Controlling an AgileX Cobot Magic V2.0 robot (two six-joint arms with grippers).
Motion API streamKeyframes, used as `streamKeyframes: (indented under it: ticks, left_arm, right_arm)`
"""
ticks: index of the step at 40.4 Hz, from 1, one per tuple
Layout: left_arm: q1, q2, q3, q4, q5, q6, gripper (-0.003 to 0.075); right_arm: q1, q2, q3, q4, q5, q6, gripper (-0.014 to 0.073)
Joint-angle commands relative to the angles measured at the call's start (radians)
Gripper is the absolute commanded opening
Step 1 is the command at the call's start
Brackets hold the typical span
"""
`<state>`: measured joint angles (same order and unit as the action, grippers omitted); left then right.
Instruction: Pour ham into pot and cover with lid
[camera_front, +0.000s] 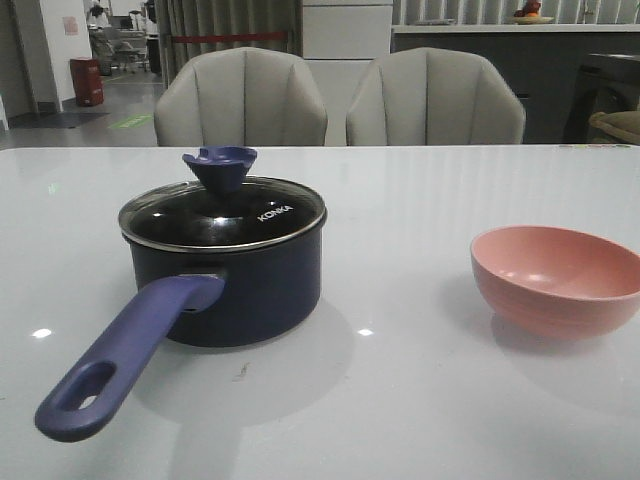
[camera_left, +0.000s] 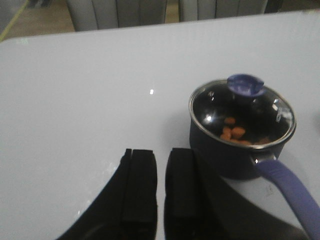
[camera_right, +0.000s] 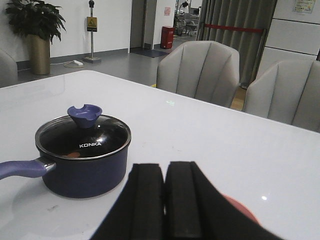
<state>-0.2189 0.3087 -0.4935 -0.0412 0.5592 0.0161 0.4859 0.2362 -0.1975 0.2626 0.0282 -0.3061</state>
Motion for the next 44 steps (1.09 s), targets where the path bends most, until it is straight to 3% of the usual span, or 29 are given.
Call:
streamKeyframes:
  ticks: [1, 9, 36, 39, 44]
  left_arm:
    - [0.0, -0.098, 0.041, -0.029, -0.163, 0.0, 0.0113]
    - [0.0, -0.219, 0.15, -0.024, -0.241, 0.0, 0.0113]
    - [0.003, -0.221, 0.206, -0.024, -0.265, 0.0, 0.0113]
    - [0.034, -0.228, 0.226, 0.058, -0.272, 0.0, 0.0113]
    - [0.14, -0.27, 0.293, 0.053, -0.349, 0.0, 0.0113]
  right_arm:
    - [0.001, 0.008, -0.029, -0.005, -0.088, -0.004, 0.0146]
    - [0.001, 0.008, -0.029, -0.005, -0.088, -0.004, 0.0146]
    - [0.001, 0.008, -0.029, -0.005, -0.088, -0.004, 0.0146]
    - [0.001, 0.008, -0.029, -0.005, -0.088, -0.004, 0.0146]
    - [0.001, 0.008, -0.029, -0.005, -0.088, -0.004, 0.0146]
